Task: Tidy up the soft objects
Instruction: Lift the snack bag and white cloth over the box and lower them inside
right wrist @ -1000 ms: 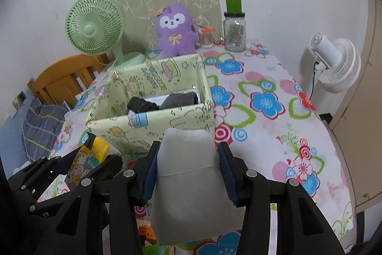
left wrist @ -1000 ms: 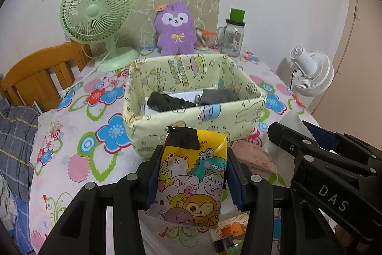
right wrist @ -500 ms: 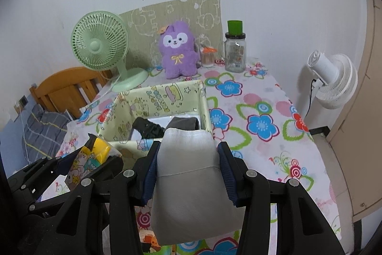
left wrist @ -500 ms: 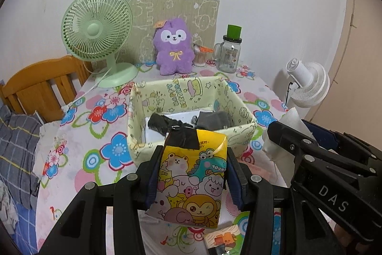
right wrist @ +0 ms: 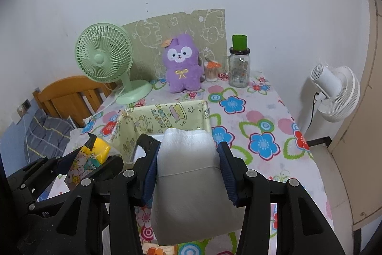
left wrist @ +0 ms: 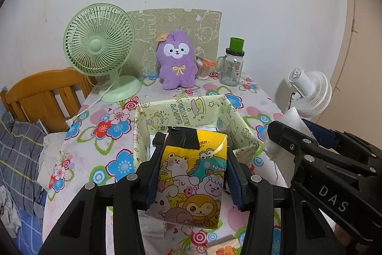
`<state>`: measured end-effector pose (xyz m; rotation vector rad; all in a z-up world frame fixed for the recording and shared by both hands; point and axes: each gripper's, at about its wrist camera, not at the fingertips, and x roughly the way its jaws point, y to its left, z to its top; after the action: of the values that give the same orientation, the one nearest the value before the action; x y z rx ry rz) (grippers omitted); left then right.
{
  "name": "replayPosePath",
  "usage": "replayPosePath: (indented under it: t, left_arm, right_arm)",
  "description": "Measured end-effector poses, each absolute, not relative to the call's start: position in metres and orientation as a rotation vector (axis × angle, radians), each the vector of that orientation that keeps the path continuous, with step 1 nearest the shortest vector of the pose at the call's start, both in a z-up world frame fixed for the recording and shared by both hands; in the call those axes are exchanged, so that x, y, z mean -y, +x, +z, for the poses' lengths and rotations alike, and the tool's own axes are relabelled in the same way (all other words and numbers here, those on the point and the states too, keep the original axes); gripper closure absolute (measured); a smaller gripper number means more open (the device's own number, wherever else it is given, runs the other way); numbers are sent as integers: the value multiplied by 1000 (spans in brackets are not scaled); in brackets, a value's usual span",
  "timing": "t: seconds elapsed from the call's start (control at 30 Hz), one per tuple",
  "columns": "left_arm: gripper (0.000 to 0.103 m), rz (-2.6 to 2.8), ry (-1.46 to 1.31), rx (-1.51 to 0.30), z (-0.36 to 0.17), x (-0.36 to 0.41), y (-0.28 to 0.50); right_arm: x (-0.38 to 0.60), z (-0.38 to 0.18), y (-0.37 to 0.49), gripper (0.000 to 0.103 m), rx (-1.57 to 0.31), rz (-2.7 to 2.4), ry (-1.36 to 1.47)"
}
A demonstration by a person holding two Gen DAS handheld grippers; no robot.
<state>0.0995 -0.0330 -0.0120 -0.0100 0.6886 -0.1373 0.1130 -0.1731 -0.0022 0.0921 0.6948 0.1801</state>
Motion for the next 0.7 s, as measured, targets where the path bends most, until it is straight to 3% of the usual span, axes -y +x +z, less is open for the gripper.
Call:
replayPosePath:
  t: [0.7]
  left_arm:
    - [53, -147, -11, -738, -22, 31, 153]
  right_arm:
    - [169, -11, 166, 52, -726, 184, 76]
